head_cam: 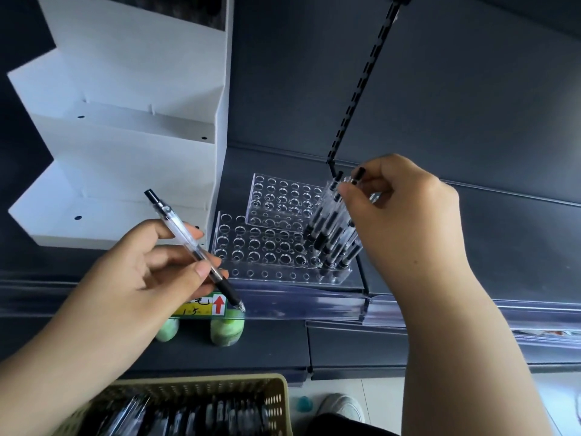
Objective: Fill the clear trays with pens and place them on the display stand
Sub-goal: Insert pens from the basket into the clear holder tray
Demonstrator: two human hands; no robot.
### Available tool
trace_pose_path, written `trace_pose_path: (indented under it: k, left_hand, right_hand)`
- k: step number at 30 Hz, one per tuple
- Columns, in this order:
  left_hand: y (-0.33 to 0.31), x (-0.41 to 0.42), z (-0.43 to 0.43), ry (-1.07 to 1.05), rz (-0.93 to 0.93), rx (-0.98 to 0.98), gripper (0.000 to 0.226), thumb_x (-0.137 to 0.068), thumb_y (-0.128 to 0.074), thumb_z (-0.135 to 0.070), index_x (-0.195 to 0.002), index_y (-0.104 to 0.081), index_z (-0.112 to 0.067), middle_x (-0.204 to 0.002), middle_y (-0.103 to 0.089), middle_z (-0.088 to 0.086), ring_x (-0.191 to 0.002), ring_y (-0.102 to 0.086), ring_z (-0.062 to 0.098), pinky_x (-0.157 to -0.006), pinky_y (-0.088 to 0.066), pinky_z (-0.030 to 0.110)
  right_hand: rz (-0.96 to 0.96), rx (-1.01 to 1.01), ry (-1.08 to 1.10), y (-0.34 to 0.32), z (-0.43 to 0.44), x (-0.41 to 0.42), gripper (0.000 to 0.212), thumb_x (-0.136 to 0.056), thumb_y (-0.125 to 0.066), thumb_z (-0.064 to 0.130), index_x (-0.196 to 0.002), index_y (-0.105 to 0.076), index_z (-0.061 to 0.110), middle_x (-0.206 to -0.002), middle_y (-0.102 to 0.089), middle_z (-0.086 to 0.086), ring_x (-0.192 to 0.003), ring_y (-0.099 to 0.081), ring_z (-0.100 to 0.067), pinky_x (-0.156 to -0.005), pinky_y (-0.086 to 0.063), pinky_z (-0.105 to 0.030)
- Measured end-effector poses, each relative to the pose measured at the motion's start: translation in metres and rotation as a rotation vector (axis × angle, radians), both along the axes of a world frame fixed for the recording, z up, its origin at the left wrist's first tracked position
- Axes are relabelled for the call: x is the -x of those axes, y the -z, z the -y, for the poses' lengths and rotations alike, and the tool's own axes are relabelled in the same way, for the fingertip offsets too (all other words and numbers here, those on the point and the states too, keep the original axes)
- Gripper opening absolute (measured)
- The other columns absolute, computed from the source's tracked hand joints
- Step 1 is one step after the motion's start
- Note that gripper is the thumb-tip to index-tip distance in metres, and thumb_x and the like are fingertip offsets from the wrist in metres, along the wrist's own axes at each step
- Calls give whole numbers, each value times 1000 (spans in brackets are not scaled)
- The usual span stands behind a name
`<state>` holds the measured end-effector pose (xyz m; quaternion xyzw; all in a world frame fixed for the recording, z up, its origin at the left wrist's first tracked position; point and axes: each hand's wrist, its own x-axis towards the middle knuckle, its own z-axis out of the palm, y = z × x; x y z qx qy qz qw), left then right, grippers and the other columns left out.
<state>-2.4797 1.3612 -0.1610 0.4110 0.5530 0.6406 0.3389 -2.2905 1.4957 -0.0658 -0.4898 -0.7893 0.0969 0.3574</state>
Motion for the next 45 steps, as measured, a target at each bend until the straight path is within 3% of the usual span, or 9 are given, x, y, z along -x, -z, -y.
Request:
trace_pose_path:
  k: [8,15,21,24,28,32,38,42,45]
  left_hand:
    - [0,1,-1,15,-2,1,35,-63,-77,-35,-95,-63,-39,-91,-74,1,-82,-72,23,-71,-56,28]
    - [-6,-5,-1,12,-31,-24,26,-70,-63,-34,-97,-64,-38,-95,-73,-1,-88,-72,19,-73,-56,26]
    - [-38,-34,-28,5,-191,-58,29,-71,-62,-44,-101,-65,-44,-96,-71,-16,-90,-67,0,-75,-50,9]
    - [-44,-56,-52,-37,-217,-75,24,-75,-67,-31,-95,-64,-42,-93,-70,-19,-88,-66,0,-77,-50,14]
    - [-42,-79,-73,-51,-269,-88,30,-81,-69,-11,-87,-61,-39,-88,-70,-18,-83,-66,-3,-72,-47,7]
    - [-34,-86,-79,-59,-360,-32,31,-82,-70,-10,-87,-60,-39,-85,-69,-18,-81,-64,-6,-72,-46,4]
    - [-18,-88,-85,-60,-573,182,11,-83,-69,-25,-92,-66,-31,-76,-62,-24,-80,-55,-17,-68,-38,-3]
    - [-18,-89,-88,-66,-636,206,14,-83,-69,-26,-86,-59,-35,-71,-57,-27,-77,-49,-25,-66,-34,-6]
    - [-19,-89,-89,-77,-653,226,15,-82,-69,-27,-84,-57,-36,-71,-57,-25,-76,-51,-22,-66,-34,-6]
  right_hand:
    - [45,28,14,1,-2,2,8,-82,-66,24,-88,-67,29,-73,-61,17,-83,-59,-16,-70,-50,-31]
    - [34,10,11,0,-1,0,9,-83,-64,22,-84,-69,29,-77,-65,13,-83,-60,-17,-69,-51,-32]
    - [-12,-13,-2,-6,-3,-5,9,-82,-64,22,-83,-69,28,-76,-63,14,-81,-59,-15,-67,-49,-29]
    - [-30,-9,-10,-7,-2,-8,8,-82,-64,22,-82,-69,29,-75,-63,14,-81,-60,-15,-68,-49,-28]
    - [-57,-18,-9,-8,-3,-17,9,-81,-65,21,-81,-69,29,-73,-63,15,-79,-60,-15,-66,-49,-28]
    - [-84,-8,-21,-11,-5,-25,7,-81,-66,23,-81,-69,29,-71,-60,21,-70,-59,-9,-62,-49,-26]
    - [-74,24,-32,-10,-4,-30,7,-81,-65,24,-80,-67,31,-69,-59,24,-62,-56,-1,-56,-44,-17]
    - [-61,22,-48,-10,-1,-31,8,-81,-65,23,-80,-68,30,-70,-59,22,-66,-57,-5,-59,-47,-22]
    - [-47,26,-62,-9,1,-31,9,-82,-64,22,-81,-68,30,-69,-58,23,-67,-57,-6,-61,-48,-24]
